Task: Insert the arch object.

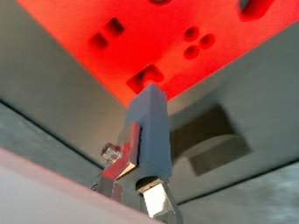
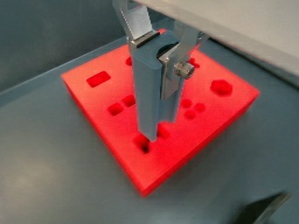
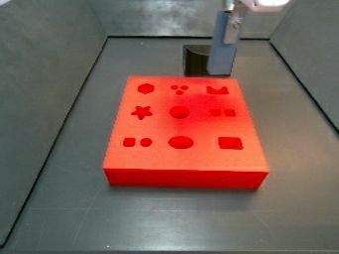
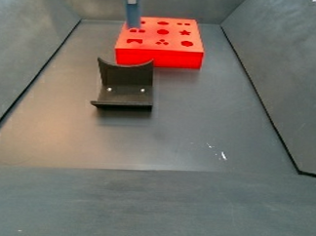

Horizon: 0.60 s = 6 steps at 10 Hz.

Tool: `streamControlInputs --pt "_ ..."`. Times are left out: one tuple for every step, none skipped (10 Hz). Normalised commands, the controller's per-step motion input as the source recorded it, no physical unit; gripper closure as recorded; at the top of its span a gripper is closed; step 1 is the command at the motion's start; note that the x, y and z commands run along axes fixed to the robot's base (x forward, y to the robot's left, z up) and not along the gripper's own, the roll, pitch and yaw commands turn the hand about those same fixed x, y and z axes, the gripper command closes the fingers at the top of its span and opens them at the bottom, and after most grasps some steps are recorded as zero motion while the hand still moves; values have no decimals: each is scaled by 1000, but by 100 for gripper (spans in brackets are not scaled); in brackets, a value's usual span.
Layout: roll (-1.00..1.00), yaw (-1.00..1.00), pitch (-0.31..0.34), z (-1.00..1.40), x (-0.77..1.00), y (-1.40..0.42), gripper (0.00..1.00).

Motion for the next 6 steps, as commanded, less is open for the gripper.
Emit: streamControlInputs --pt "0 -457 -146 -137 409 -31 100" --pt "214 -374 -67 -117 183 -206 100" --pt "290 -337 -26 -120 54 -191 100" --pt "347 -180 0 -37 -86 -149 100" --pt "386 -86 0 0 -174 -111 100" --pt "263 -74 6 -40 -86 0 100"
